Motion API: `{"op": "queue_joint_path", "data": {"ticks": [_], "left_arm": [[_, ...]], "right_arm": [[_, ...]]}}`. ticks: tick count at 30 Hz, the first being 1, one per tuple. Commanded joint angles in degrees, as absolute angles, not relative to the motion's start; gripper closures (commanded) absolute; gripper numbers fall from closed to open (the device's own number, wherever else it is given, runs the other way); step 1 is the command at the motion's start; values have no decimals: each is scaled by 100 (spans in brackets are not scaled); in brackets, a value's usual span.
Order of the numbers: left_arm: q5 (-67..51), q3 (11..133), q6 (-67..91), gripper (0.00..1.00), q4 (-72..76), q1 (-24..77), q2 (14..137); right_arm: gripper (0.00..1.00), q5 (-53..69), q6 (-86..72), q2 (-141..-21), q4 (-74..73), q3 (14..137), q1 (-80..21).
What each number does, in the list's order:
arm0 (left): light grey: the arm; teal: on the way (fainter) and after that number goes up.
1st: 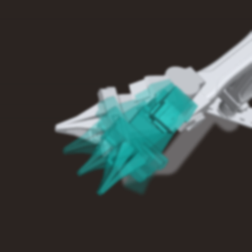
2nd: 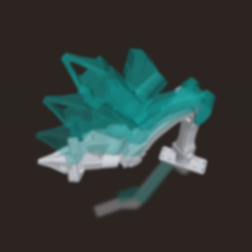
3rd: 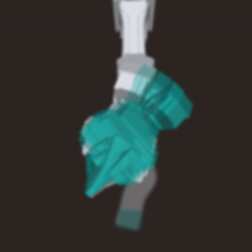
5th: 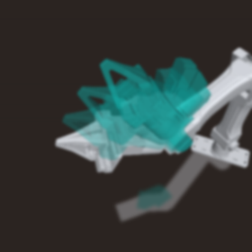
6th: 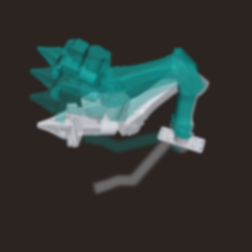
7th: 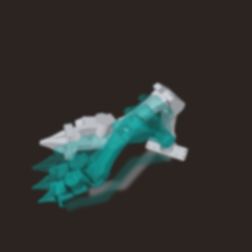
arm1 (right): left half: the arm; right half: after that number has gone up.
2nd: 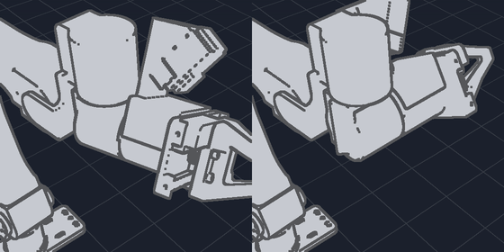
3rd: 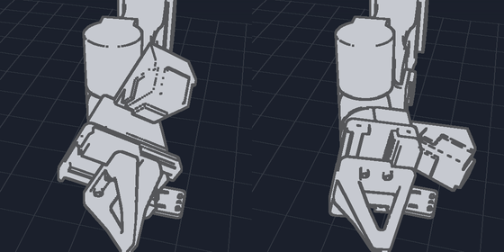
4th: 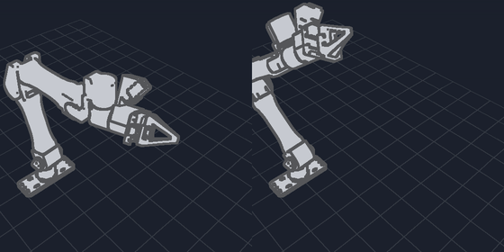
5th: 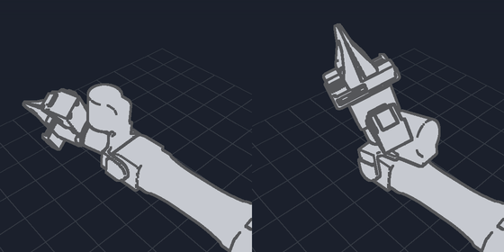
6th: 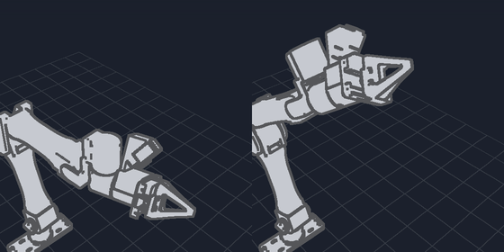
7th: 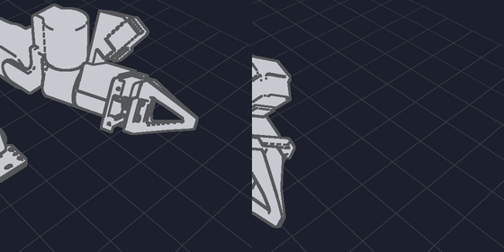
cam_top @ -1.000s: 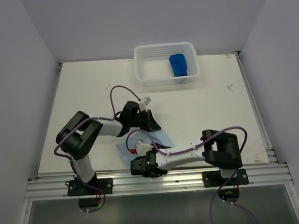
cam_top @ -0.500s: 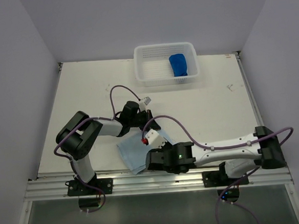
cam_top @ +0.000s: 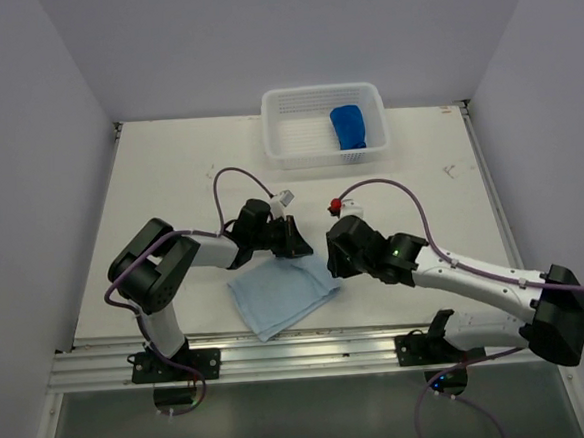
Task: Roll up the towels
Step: Roll the towel
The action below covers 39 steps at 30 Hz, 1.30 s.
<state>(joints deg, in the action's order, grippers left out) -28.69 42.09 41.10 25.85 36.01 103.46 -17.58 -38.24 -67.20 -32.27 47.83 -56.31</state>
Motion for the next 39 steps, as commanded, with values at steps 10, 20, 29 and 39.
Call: {"op": "queue_joint_path", "data": {"ticks": [10, 20, 29, 39], "left_arm": [[-2751, 4025, 3885, 89, 2628, 3533, 10125], [-2733, 3973, 3894, 89, 2637, 3533, 10072], [-2681, 3964, 3841, 89, 2567, 3533, 10028], [-2654, 4043, 3762, 89, 2426, 3524, 10020]], "right_arm": [[50, 219, -4851, -6636, -959, 3094, -4263], [45, 606, -5203, -6609, -176, 2646, -4254], [44, 580, -5326, -6557, -44, 2523, -4254], [42, -315, -5458, -6109, -1184, 2733, -4254]]}}
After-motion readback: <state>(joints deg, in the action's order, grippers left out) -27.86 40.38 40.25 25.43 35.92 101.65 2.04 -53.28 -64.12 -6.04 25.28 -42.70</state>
